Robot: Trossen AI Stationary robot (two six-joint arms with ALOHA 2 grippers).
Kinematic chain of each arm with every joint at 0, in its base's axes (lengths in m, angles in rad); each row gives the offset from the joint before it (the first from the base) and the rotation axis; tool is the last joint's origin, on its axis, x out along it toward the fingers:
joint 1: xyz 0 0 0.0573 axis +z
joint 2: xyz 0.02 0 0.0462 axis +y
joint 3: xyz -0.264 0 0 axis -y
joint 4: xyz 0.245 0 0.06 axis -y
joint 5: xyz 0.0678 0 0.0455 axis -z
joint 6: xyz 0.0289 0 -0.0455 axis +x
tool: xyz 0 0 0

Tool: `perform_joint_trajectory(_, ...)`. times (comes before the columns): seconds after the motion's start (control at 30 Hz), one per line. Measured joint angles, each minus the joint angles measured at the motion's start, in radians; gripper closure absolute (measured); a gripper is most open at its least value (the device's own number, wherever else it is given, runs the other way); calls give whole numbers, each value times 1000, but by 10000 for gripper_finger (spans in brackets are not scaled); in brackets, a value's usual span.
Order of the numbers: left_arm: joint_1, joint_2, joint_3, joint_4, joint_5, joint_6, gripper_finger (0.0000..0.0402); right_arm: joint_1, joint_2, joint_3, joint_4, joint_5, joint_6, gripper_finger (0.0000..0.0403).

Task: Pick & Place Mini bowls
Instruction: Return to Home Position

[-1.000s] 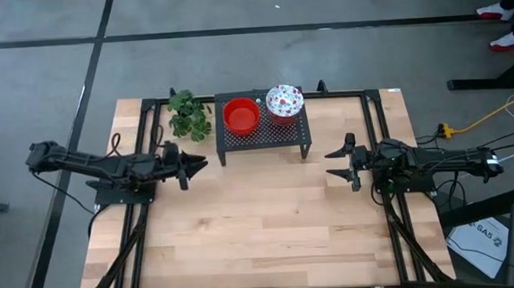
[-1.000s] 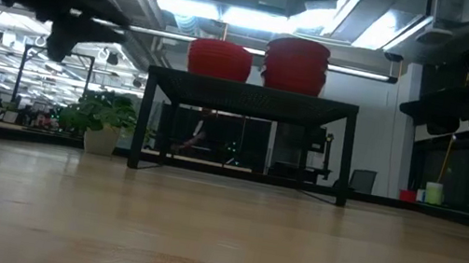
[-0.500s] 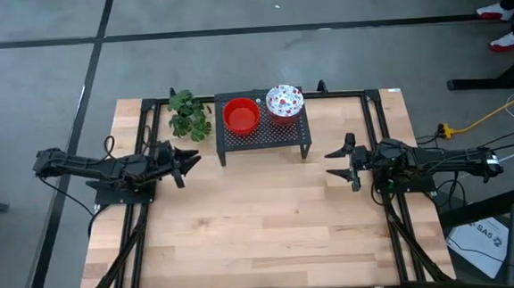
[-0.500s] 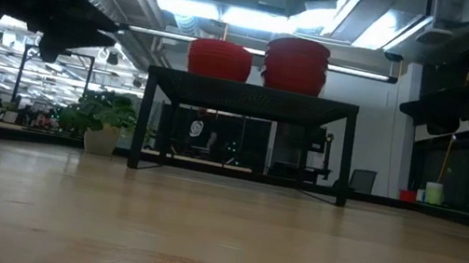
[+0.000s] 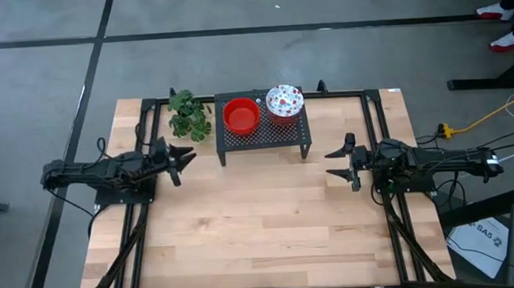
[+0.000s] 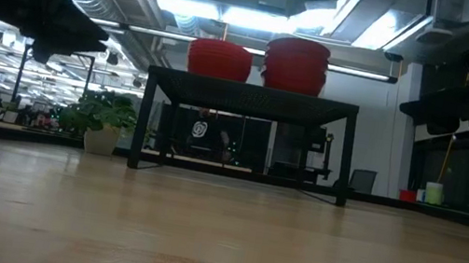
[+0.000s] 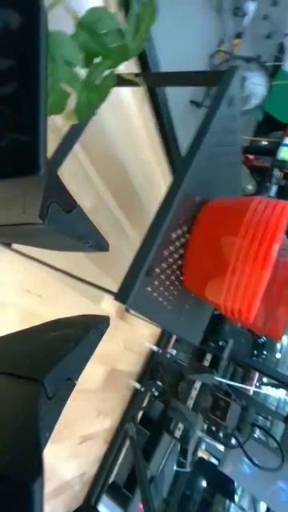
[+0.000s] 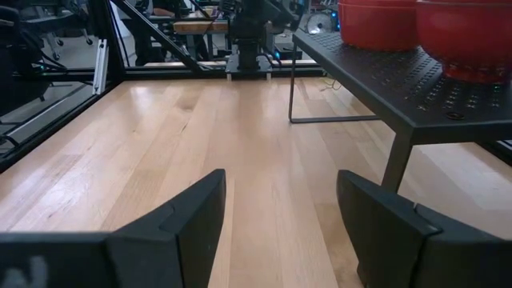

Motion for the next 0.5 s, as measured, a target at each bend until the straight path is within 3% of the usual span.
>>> perform_joint_trajectory(0.3, 8, -5, 0, -1, -106, 141, 269, 0, 0, 0, 0, 0, 0, 166)
perform_joint_trajectory(0.5, 8, 0, 0, -1, -115, 146, 267, 0, 0, 0, 0, 0, 0, 166)
